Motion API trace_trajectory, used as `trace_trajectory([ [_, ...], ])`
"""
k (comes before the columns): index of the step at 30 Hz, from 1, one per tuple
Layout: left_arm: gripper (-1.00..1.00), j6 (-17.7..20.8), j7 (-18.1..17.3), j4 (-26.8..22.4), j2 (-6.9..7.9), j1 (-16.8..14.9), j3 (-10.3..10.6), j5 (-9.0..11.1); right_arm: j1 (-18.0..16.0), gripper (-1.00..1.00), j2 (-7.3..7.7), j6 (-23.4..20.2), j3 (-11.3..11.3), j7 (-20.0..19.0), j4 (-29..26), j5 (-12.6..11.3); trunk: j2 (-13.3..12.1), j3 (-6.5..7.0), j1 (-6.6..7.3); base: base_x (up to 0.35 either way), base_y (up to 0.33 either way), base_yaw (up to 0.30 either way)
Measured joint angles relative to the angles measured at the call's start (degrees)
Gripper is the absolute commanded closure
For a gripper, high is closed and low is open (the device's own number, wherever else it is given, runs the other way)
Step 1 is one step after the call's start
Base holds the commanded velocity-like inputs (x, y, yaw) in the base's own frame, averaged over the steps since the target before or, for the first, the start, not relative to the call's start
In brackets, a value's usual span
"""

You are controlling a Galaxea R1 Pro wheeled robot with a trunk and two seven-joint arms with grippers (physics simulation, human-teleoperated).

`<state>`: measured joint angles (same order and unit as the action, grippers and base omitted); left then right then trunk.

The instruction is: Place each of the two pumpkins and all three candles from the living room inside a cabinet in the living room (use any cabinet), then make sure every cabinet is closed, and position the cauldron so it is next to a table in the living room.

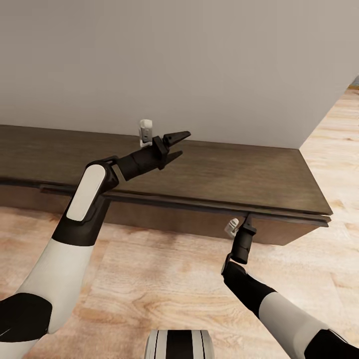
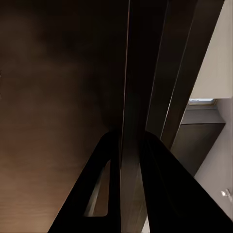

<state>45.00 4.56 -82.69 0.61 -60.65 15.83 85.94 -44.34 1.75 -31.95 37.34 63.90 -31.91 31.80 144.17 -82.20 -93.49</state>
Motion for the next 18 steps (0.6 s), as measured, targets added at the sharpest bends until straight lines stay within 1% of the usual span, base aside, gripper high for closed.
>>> trace_trajectory([
  [1,-1.0,0.3,-0.3,-0.3,0.3,0.3,-0.3,0.1,-0.3,1.0,-0.26,-0.2,-0.1,-0.3,0.1,-0.4,0.0,0.0,0.0,0.0,0.0,0.0],
  [5,-1.0,0.4,-0.2,-0.8,0.38,1.6,-1.2,-0.2,-0.5,1.0,-0.19,-0.6,0.2,-0.5,-0.1,-0.9,0.0,-0.01,0.0,-0.006,0.0,0.0],
  [8,-1.0,0.4,-0.2,-0.4,0.44,2.6,-1.5,-0.3,-0.9,1.0,-0.09,0.0,0.8,-0.7,-0.1,-1.8,0.0,0.0,-0.01,-0.199,0.0,0.0],
  [13,-1.0,0.4,-0.2,-0.3,0.45,2.7,-1.5,-0.3,-0.9,1.0,-0.06,-0.4,1.6,-0.7,-0.1,-2.3,0.0,0.0,0.0,-0.102,0.0,0.0],
  [15,-1.0,0.4,-0.2,-0.3,0.45,2.7,-1.4,-0.3,-0.9,1.0,-0.07,-0.3,1.7,-0.7,-0.1,-2.2,0.0,0.0,0.0,-0.237,0.0,0.0],
  [18,-1.0,0.4,-0.2,-0.3,0.45,2.7,-1.4,-0.3,-0.9,1.0,-0.07,-0.1,1.8,-0.7,-0.1,-2.1,0.0,0.0,-0.01,-0.101,0.0,0.0],
])
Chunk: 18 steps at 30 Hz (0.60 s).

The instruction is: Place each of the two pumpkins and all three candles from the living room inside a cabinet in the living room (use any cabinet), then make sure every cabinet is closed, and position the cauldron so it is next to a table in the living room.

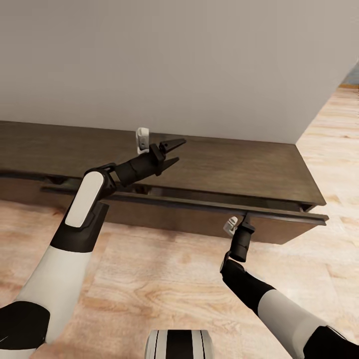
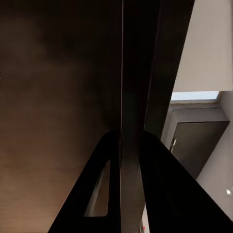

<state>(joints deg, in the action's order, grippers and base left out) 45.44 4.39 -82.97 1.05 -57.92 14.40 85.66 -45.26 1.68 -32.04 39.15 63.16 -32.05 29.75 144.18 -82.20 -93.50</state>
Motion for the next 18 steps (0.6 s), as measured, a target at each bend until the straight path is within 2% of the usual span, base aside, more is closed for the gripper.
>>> trace_trajectory([
  [5,-1.0,0.0,0.0,0.0,-0.02,0.0,-0.1,0.0,0.0,1.0,-0.03,0.8,0.2,-0.1,-0.1,0.2,0.0,0.0,0.0,-0.272,0.0,0.0],
  [6,-1.0,0.0,0.0,-0.1,0.0,0.0,-0.1,0.0,0.0,1.0,0.02,0.4,-0.3,-0.4,1.1,3.4,0.0,0.0,-0.01,-0.074,0.0,0.0],
  [7,-1.0,0.0,0.0,-0.1,0.0,0.0,-0.1,0.0,0.0,1.0,0.0,0.4,-0.3,-0.1,1.4,3.6,0.0,-0.01,-0.01,-0.114,0.0,0.0],
  [11,-1.0,0.0,0.0,-0.1,0.07,0.0,-0.1,0.1,0.0,1.0,0.01,0.3,-0.4,-1.6,0.1,3.4,0.0,-0.01,-0.01,-0.249,0.0,0.0],
  [18,-1.0,0.0,0.0,-0.1,0.15,0.0,-0.1,0.1,0.0,1.0,-0.01,0.3,-0.1,-2.0,-0.1,3.7,0.0,-0.01,-0.01,-0.133,0.0,0.0],
])
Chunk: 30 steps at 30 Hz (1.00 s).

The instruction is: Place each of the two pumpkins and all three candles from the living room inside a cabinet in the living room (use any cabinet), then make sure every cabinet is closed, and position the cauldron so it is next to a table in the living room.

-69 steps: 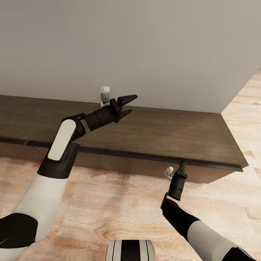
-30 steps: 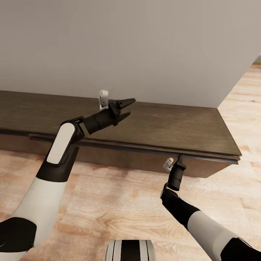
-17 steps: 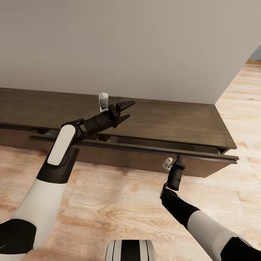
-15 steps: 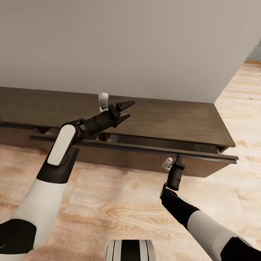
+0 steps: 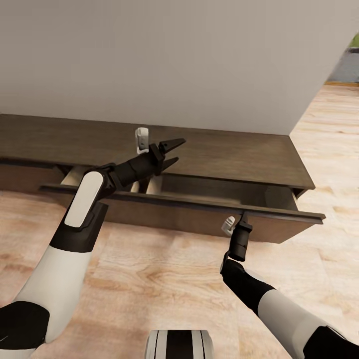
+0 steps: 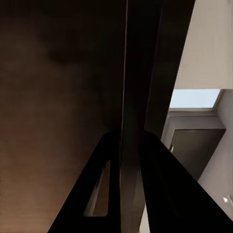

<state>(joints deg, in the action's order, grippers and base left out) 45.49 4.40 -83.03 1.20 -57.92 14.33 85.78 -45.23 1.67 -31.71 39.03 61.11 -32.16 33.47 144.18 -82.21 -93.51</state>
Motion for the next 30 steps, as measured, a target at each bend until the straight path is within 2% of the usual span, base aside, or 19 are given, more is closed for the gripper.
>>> trace_trajectory([
  [12,-1.0,0.0,0.0,0.1,0.11,0.0,0.0,0.0,0.0,1.0,-0.1,0.0,-0.1,0.0,0.0,0.0,0.0,0.0,0.0,-0.019,0.0,0.0],
  [26,-1.0,0.0,0.0,0.1,0.1,0.0,0.0,0.0,0.0,1.0,-0.21,0.0,1.3,-0.3,-0.1,0.6,0.0,0.0,0.0,-0.289,0.0,0.0],
  [30,-1.0,0.0,0.0,0.1,0.1,0.0,0.0,0.0,0.0,1.0,-0.21,0.0,1.6,-0.3,-0.1,0.6,0.0,0.0,0.0,-0.105,0.0,0.0],
])
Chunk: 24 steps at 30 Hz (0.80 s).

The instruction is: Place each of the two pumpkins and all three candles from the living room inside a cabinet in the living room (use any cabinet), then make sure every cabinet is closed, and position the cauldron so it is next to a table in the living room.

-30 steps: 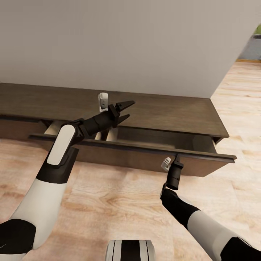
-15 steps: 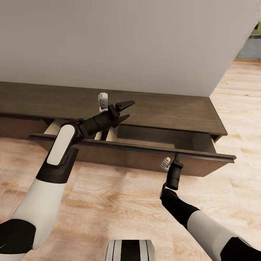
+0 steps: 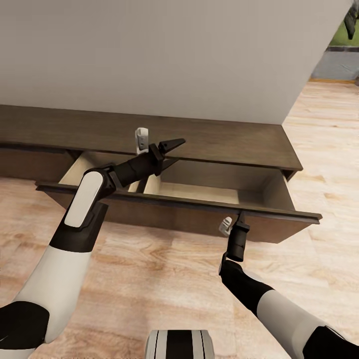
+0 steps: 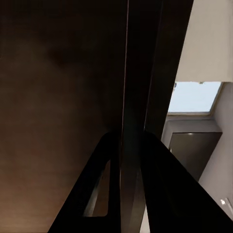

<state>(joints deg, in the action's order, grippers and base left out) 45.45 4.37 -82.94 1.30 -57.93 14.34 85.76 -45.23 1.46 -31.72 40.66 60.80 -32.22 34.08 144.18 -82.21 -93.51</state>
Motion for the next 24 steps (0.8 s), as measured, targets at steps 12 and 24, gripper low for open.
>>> trace_trajectory([
  [12,-1.0,0.0,0.0,0.0,0.0,0.0,0.0,0.0,0.0,1.0,-0.08,0.0,-0.1,0.1,0.0,-0.1,0.0,0.0,0.0,-0.003,0.0,0.0],
  [24,-1.0,0.0,0.0,0.0,0.01,0.0,0.0,0.0,0.0,1.0,-0.09,0.0,0.3,0.2,0.0,-0.2,0.0,0.0,0.0,-0.08,0.0,0.0],
])
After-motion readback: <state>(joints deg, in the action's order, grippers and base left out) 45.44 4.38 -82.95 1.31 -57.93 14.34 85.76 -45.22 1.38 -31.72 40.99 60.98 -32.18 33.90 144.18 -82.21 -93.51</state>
